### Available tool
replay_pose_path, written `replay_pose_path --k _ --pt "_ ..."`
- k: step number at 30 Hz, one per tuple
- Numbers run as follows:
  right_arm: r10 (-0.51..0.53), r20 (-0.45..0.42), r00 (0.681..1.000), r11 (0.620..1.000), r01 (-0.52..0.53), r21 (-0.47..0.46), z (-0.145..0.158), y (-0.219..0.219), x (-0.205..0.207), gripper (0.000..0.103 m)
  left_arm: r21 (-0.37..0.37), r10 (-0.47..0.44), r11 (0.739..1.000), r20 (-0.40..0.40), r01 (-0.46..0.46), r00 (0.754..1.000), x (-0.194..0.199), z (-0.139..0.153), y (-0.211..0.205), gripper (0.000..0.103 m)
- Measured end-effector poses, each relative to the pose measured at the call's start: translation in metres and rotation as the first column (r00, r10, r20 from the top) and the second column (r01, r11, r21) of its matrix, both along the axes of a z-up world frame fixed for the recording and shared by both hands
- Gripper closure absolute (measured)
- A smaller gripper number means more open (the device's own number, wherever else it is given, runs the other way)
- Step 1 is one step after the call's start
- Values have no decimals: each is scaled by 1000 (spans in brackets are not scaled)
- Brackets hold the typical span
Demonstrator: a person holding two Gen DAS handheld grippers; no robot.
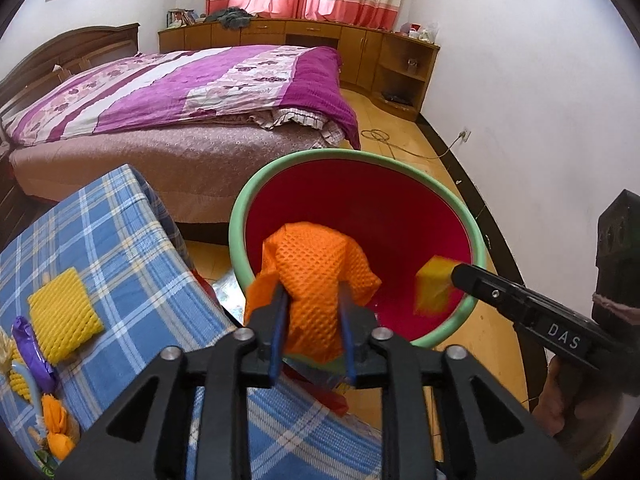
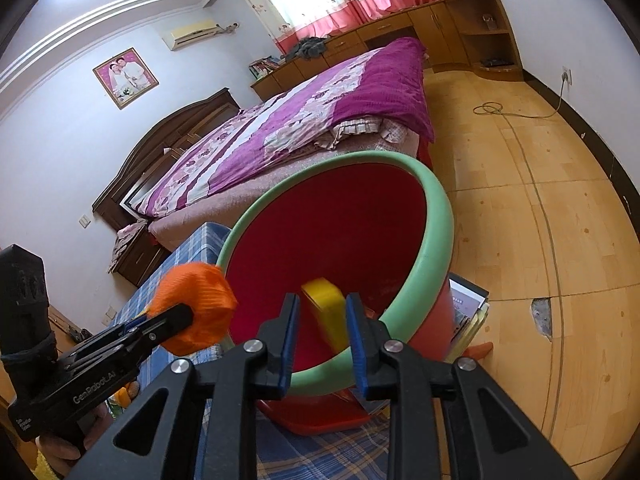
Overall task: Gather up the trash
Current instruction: 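Carry the yellow block and orange mesh bag over the bucket and release both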
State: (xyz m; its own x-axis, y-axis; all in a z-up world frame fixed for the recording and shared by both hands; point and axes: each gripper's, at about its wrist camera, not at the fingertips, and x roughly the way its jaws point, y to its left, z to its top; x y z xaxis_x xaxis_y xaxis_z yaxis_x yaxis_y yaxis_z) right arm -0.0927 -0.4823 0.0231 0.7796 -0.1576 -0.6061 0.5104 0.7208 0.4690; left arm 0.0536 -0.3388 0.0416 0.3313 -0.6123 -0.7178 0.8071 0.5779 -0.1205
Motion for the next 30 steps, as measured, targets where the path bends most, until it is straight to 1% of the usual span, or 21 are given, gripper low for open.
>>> replay_pose_path --k 1,2,7,13,20,23,28,30 --pt "-1 0 1000 1000 1 4 -1 -1 0 73 1 1 1000 7 -1 1000 -1 0 -1 72" --pt "-2 2 1000 1000 2 7 -1 -1 0 72 0 2 1000 14 -2 1000 -1 1 -1 71" --pt "-2 9 1000 1000 2 15 -2 -1 -2 68 2 12 1000 20 -12 1000 -1 1 0 70" --pt "-2 10 1000 1000 2 15 -2 -1 -2 65 -3 36 999 -3 -36 999 1 -1 10 70" --pt "12 13 1000 1000 -12 7 4 9 -1 60 -21 72 997 -35 -73 997 1 1 30 70" --pt "24 14 1000 1000 -24 3 7 15 0 57 -29 98 995 -46 -99 994 3 3 42 70" --pt "41 13 999 999 -41 -2 11 26 3 55 -40 139 989 -65 -142 988 5 6 62 70" --pt "48 13 999 999 -48 -4 13 31 3 52 -45 153 987 -72 -157 986 6 7 70 70"
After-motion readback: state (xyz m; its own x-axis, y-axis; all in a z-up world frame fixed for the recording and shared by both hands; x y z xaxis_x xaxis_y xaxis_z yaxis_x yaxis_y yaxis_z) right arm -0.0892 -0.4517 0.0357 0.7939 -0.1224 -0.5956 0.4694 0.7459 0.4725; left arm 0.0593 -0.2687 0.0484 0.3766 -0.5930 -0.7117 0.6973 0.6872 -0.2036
